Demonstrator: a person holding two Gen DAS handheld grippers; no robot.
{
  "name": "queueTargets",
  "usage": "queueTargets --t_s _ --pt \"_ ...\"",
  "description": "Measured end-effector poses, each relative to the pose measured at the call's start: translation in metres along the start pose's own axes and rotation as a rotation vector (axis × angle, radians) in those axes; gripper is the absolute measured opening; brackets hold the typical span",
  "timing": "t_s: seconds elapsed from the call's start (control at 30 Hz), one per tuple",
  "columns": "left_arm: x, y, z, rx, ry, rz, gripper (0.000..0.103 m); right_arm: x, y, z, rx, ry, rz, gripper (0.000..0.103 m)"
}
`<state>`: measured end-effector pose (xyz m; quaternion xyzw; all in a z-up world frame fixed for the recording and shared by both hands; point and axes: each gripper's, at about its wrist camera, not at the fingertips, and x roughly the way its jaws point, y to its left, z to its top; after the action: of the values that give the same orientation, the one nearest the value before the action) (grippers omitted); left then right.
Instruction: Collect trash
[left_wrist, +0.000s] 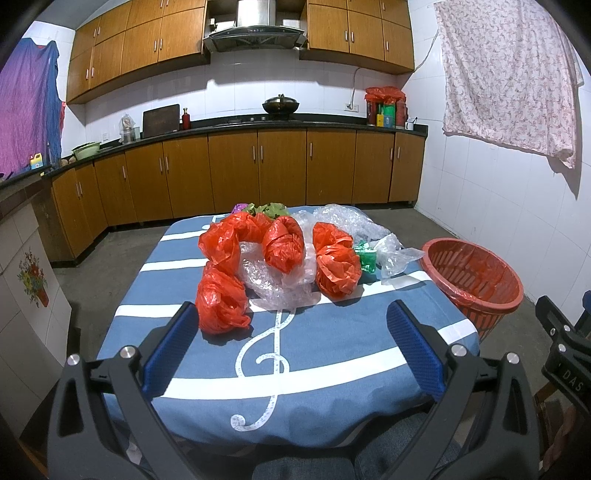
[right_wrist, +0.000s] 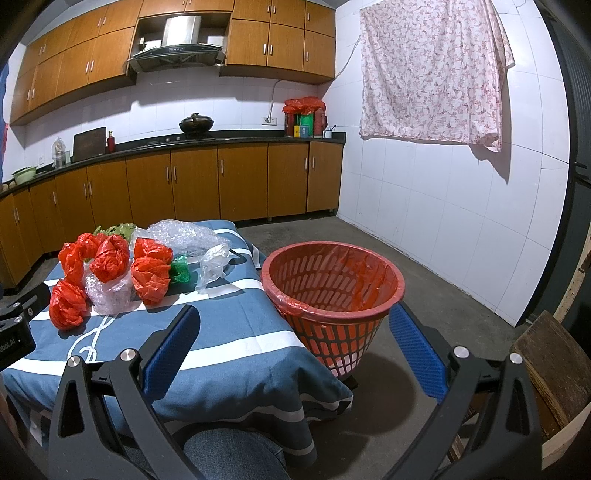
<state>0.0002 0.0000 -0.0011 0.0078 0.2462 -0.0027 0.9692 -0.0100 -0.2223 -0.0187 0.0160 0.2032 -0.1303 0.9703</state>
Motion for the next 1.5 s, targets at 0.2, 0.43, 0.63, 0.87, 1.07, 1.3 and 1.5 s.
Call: queueTargets --t_s 0.2,0.43,0.63,0.87,1.07,1.3,1.5 --pt "0.0017 0.0005 -0.0011 0.0 0.001 -0.001 0.099 0.0002 0.0001 -0.0001 0.0 0.0 0.0 0.101" --pt "0.003 0.0008 -0.0025 0.0 0.002 0.0 0.099 0.0005 0.0002 0.0 0.0 0.001 0.0 0.101" --pt "0.0041 0.001 -0.0037 0.0 0.002 -0.001 0.099 0.0007 0.0002 0.0001 0.0 0.001 0.0 0.101" --pt "0.0054 0.0012 -0.0051 0.0 0.003 -0.001 0.099 0.0009 0.0004 0.0002 0.0 0.002 0.0 0.101" --pt "0.0065 0.0015 -0.0063 0.0 0.004 -0.001 0.099 0.0012 0.0008 0.0002 -0.001 0.002 0.0 0.101" --pt "0.0076 0.0017 -0.0078 0.0 0.005 -0.001 0.099 0.002 0.0009 0.0002 0.0 0.003 0.0 0.101" --pt "0.0088 0.0019 -0.0091 -0.001 0.007 0.0 0.099 0.0029 0.0008 -0.0002 0.0 0.004 0.0 0.101"
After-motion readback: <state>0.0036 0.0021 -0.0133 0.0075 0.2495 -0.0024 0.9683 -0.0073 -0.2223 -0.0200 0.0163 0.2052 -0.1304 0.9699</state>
